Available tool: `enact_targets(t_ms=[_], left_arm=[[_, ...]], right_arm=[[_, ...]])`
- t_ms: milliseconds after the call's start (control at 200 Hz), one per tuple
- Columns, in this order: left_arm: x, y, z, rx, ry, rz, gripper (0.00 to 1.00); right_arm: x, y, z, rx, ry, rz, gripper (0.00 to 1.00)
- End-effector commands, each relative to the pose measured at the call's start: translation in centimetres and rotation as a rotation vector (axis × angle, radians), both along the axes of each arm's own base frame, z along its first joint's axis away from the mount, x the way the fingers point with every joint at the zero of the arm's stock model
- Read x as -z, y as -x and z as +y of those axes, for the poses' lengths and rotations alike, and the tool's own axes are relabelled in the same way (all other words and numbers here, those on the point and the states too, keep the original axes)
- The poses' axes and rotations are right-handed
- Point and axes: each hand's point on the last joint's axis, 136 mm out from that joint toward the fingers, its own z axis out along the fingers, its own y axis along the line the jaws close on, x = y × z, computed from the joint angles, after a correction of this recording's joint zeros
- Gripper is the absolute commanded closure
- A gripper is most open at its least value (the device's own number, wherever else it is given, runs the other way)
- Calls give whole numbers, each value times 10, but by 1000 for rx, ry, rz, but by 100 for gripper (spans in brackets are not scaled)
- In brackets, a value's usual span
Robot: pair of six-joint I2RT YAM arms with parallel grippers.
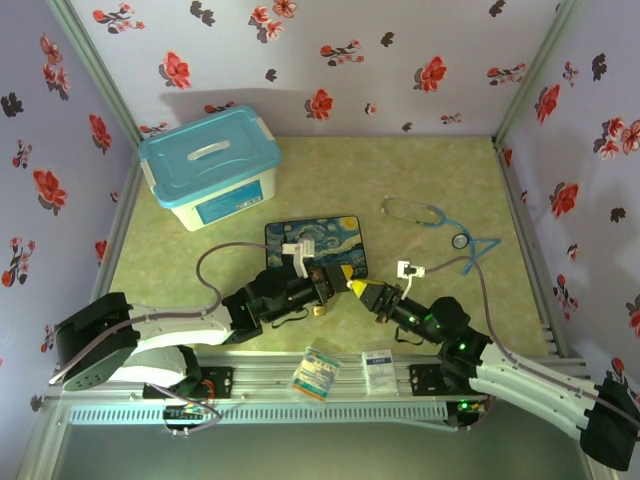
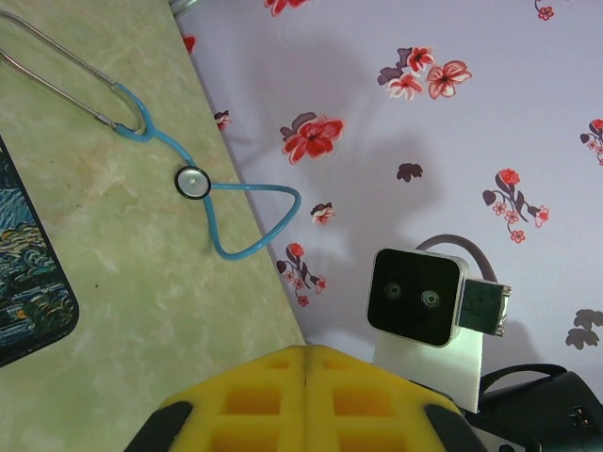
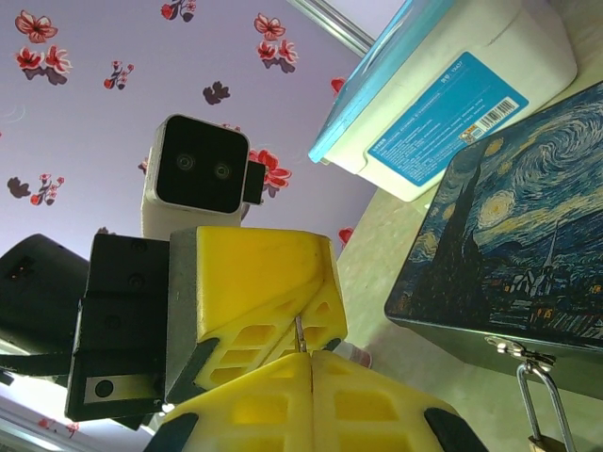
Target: Unlock a padlock with a key
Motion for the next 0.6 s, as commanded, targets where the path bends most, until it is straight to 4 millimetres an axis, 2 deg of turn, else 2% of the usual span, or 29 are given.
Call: enact_targets(t_ms=[0, 40, 90, 115, 165, 225, 370, 455, 595], left_arm=[[1, 0, 3, -4, -1, -7, 100], [1, -1, 5, -14, 7, -5, 100], [-3, -4, 8, -35, 28, -3, 100], [-5, -5, 10, -46, 44, -2, 100], [-14, -7, 12, -60, 83, -7, 100], [-26, -7, 14, -67, 126, -19, 100], [-53, -8, 16, -71, 184, -54, 100], [-62, -7, 16, -71, 212, -63, 100], [-64, -9, 18, -80, 262, -51, 100]], right_arm=[[-2, -5, -6, 35, -28, 4, 80], [-2, -7, -8, 49, -40, 8, 53], [-3, -7, -10, 57, -62, 6, 28], [-4, -7, -11, 58, -74, 4, 22], [-7, -7, -11, 56, -92, 1, 14], [-13, -6, -11, 48, -114, -5, 11], [-26, -4, -10, 30, -181, -8, 11], [-32, -6, -11, 32, -238, 5, 11], [-50, -4, -10, 11, -305, -9, 14]])
